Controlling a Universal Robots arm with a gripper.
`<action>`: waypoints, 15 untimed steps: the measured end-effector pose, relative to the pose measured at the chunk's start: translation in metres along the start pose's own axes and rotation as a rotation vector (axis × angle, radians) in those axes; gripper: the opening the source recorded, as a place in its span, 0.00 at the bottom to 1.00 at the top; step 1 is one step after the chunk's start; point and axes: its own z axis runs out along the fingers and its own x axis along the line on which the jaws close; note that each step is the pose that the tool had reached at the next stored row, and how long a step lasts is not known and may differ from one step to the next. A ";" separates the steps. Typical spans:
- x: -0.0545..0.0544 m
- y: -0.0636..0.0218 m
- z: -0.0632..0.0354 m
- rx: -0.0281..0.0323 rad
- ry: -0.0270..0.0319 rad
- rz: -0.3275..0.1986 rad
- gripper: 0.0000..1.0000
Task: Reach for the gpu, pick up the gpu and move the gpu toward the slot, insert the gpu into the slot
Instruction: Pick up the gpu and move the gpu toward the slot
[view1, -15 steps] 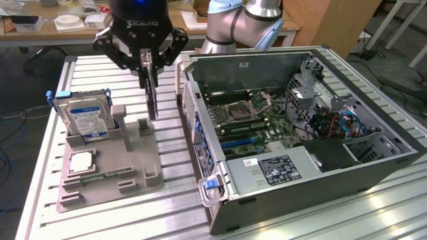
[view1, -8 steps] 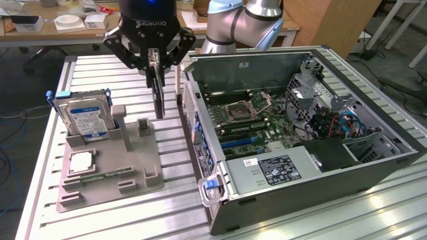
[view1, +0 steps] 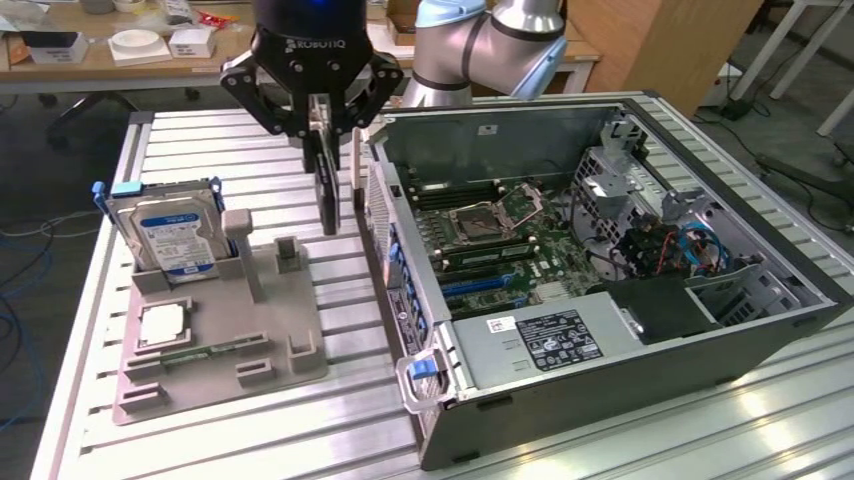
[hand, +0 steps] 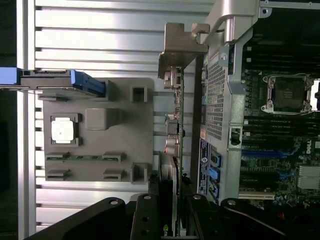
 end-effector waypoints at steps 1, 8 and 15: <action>-0.001 0.0000 -0.0001 0.0000 0.0000 0.000 0.26; -0.012 -0.0002 -0.0002 0.0000 -0.0001 0.000 0.26; -0.024 -0.0003 -0.0003 -0.0001 -0.0001 0.000 0.26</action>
